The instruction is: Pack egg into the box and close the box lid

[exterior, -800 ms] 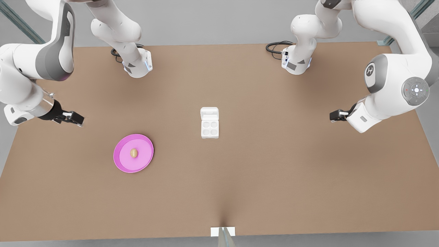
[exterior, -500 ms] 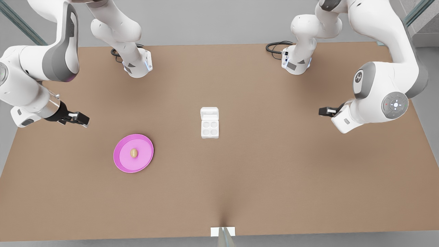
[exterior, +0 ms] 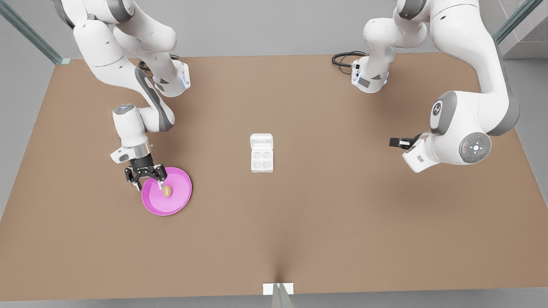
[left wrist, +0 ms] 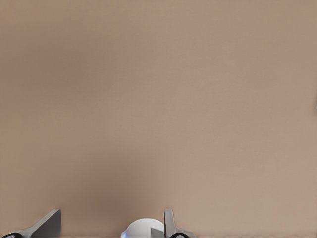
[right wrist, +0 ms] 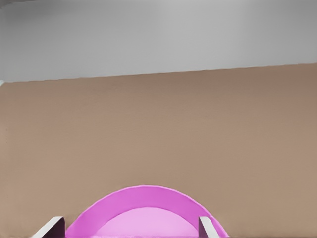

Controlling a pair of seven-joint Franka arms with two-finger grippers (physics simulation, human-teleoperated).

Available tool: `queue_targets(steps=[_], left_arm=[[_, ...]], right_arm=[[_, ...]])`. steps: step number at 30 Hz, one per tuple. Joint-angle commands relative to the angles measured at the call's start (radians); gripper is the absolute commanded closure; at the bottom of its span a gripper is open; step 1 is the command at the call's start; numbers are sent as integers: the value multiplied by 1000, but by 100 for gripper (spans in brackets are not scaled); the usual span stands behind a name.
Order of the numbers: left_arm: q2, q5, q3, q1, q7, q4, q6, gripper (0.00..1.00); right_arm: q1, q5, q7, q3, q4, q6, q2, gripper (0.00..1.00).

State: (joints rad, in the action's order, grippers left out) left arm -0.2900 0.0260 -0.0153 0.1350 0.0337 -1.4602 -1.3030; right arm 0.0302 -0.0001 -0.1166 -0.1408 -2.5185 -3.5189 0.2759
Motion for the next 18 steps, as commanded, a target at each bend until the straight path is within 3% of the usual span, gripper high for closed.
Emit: queue_targets(steps=[1,18], left_arm=[[0,0,0,0,0,0,1,0],[-9,0,2,0,2,-2,1,0]], right_arm=[[-1,8,0,-3,1,0,3,0],[-26,5,77,64,125,0,269,0]])
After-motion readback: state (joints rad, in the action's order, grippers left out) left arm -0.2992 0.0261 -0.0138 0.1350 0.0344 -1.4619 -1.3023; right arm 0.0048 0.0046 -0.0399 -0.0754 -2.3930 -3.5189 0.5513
